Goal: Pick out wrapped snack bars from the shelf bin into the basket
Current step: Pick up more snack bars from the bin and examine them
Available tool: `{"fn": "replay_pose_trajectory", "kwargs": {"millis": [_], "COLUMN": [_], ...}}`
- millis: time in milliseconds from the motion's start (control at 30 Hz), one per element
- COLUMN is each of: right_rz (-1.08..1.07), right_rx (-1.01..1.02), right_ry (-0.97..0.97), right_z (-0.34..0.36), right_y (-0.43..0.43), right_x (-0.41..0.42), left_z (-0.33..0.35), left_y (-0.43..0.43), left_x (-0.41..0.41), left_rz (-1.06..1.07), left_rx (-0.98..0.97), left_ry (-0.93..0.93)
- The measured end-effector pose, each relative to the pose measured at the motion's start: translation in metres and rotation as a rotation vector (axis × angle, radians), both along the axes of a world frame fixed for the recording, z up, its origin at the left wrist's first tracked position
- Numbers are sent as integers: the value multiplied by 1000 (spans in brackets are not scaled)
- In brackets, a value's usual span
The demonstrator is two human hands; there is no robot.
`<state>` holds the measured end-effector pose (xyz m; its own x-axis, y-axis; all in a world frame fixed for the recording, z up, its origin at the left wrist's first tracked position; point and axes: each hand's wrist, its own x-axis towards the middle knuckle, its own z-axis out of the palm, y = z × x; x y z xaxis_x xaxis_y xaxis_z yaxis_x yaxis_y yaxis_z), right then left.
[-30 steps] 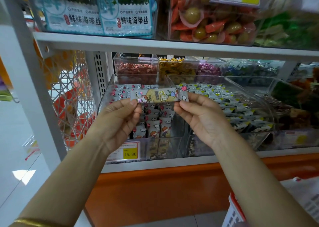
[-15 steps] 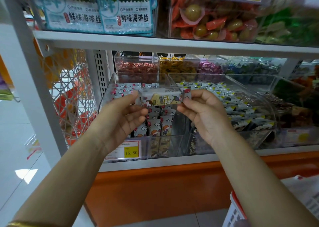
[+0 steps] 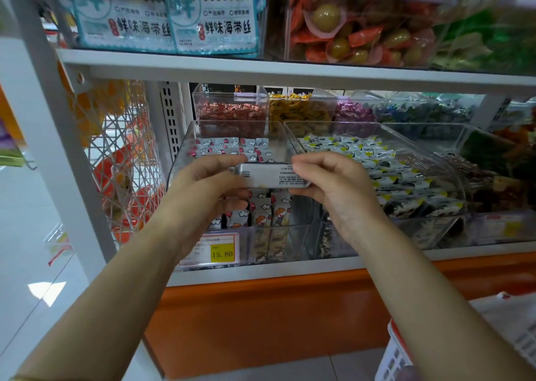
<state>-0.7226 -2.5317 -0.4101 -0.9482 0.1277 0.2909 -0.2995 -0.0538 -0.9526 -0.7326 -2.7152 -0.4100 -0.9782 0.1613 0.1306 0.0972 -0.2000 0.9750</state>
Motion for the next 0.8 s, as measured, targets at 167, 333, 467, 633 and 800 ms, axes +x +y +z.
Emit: {"fn": "replay_pose_trajectory", "kwargs": {"millis": [167,333,467,633,800], "right_rz": [-38,-45,-11,35,108], "right_rx": [43,52,73,117,118], "right_ry": [47,36,53,83,44], "right_z": [1,0,-1,-1,0], "right_y": [-3,-4,-2,2,9], "right_x": [1,1,1,0,-2], "left_z": [0,0,-1,1,8], "left_y": [2,5,6,-2,-15], "left_x": [3,4,3,1,-2], "left_rz": [55,80,127,100,-35], "left_rx": [-103,-84,-168,-295,-413], "left_ry": [46,31,73,137,137]}}
